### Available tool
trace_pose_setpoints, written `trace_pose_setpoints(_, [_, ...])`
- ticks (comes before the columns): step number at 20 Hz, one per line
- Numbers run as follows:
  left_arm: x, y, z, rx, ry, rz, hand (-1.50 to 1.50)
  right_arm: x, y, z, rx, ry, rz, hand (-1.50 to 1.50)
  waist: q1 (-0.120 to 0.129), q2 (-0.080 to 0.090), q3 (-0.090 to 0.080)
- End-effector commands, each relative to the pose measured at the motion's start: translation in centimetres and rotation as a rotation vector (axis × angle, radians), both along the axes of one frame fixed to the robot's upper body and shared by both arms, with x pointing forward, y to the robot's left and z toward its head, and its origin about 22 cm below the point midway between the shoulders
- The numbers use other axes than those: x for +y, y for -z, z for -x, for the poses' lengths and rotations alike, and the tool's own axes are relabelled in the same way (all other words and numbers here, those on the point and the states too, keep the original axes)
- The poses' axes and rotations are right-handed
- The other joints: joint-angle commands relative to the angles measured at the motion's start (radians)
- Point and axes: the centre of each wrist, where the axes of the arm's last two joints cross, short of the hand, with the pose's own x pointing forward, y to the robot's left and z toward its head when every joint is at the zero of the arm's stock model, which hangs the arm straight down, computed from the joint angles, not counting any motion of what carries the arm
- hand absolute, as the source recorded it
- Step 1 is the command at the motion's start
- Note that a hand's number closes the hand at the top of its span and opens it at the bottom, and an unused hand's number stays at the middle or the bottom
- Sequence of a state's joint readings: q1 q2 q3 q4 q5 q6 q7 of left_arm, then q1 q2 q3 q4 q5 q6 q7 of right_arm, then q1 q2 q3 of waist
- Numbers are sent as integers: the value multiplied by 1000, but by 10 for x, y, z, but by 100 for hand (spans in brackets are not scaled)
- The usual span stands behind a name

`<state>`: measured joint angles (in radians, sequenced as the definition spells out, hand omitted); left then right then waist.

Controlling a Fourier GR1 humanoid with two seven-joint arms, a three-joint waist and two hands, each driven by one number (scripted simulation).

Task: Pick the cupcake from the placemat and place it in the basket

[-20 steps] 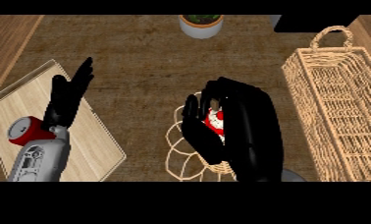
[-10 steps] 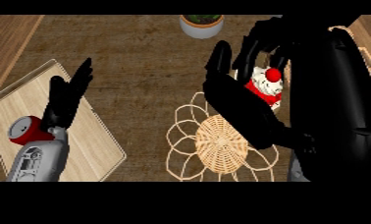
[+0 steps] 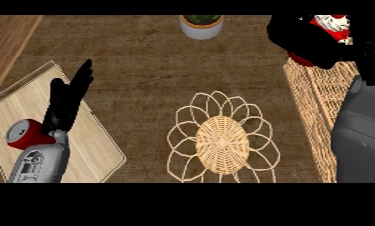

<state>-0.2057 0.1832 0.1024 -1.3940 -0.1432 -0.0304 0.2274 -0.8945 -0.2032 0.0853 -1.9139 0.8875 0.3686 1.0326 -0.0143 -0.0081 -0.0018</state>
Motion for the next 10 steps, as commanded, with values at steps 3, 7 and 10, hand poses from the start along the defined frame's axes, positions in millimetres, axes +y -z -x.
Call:
trace_pose_setpoints(3, [3,-2,-5,2,-23,-11,0,-40,-7,-23,228,247,208,150,-12,2,0])
trace_pose_setpoints(7, [5,-5,2,-13,-15,-19,0,-102,-17,-30,275,306,202,150,-6,3,2])
trace_pose_setpoints(10, [15,-18,-3,-13,8,-7,0,-127,1,-31,267,335,221,150,6,7,2])
